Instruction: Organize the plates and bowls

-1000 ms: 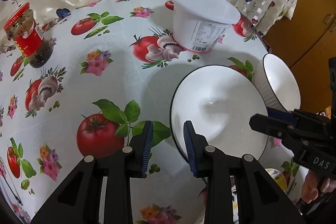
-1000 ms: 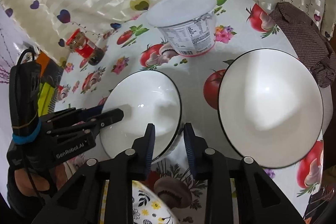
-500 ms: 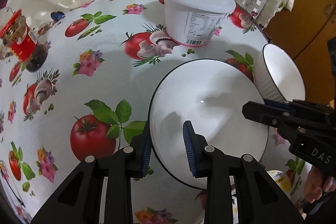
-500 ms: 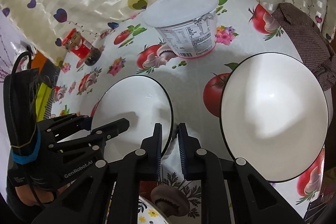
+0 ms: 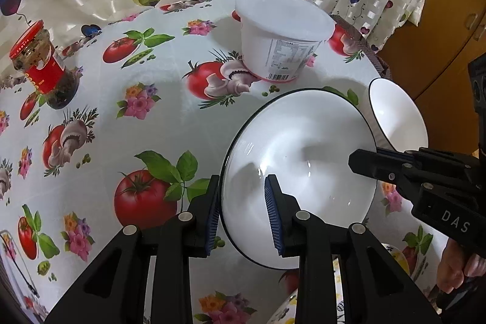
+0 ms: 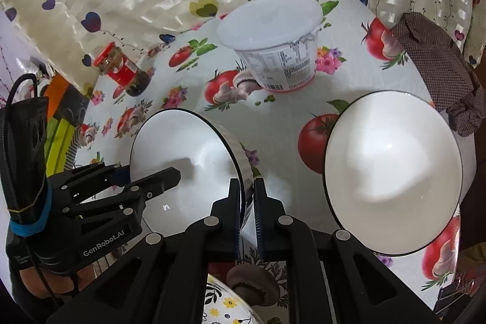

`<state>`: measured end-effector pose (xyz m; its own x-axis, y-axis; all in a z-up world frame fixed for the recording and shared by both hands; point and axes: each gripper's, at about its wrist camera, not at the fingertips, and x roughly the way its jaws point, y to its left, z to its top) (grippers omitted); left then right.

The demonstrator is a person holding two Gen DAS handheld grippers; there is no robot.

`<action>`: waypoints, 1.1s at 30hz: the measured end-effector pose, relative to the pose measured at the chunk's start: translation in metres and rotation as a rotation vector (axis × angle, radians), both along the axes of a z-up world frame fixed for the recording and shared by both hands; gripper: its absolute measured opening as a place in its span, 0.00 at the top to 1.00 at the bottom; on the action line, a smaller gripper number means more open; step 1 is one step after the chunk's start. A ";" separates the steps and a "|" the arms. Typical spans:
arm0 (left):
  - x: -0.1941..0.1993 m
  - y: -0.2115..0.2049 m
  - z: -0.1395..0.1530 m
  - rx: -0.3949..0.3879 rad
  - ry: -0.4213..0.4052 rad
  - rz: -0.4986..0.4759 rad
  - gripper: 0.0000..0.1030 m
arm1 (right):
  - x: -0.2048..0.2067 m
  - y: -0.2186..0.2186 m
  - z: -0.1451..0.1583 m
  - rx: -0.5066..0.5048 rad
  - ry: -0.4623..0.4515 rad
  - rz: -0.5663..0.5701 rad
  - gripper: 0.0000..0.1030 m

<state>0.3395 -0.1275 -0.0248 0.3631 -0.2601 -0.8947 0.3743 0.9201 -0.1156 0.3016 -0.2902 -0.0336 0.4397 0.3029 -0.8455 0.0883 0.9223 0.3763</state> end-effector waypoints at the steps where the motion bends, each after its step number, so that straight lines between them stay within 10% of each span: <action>1: 0.000 0.000 0.001 -0.001 -0.002 -0.001 0.71 | 0.000 0.000 0.002 -0.001 -0.002 0.000 0.91; 21: -0.076 0.000 0.057 -0.012 -0.051 -0.017 0.71 | -0.068 0.010 0.065 -0.023 -0.073 0.022 0.91; 33: -0.154 0.004 0.034 -0.005 0.003 -0.008 0.71 | -0.147 0.030 0.044 -0.013 -0.007 0.060 0.91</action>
<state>0.1859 -0.1236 0.0095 0.3580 -0.2675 -0.8946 0.3817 0.9163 -0.1213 0.1545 -0.2598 0.0104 0.4273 0.3176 -0.8465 0.0300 0.9308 0.3644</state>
